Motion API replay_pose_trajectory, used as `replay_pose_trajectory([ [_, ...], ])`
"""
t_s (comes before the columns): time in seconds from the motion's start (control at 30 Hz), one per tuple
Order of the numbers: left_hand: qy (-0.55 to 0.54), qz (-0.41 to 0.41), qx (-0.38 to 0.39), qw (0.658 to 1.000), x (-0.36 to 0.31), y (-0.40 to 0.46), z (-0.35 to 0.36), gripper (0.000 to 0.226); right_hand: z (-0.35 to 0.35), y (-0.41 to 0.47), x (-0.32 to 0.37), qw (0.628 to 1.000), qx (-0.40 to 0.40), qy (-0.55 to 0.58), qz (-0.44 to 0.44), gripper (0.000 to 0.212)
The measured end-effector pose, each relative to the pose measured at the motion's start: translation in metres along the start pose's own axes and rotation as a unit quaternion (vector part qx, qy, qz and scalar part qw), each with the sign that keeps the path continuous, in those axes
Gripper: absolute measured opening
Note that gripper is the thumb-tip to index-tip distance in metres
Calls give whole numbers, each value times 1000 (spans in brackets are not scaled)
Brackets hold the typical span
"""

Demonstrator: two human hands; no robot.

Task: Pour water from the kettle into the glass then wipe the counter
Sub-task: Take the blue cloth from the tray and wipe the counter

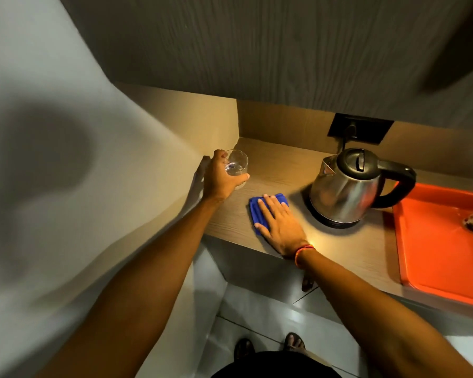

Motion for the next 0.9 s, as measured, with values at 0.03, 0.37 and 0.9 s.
replay_pose_trajectory([
  [0.03, -3, -2, 8, 1000, -1, -1, 3, 85, -1, -5, -13, 1000, -2, 0, 24, 73],
  [0.37, -14, -28, 93, 995, -10, -24, 55, 83, 10, -64, -29, 998, 10, -25, 64, 71],
  [0.9, -16, -29, 219, 975, -15, -60, 94, 83, -18, -103, -43, 939, -89, 95, 320, 56],
])
Point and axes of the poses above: each hand's wrist, its own y-axis towards the middle knuckle, its own z-axis out of the palm, x = y × z, the point moved 2 cm from there along y, towards the middle knuckle, and after that the axes turned 11 degrees about -y, right-handed, at the moved point
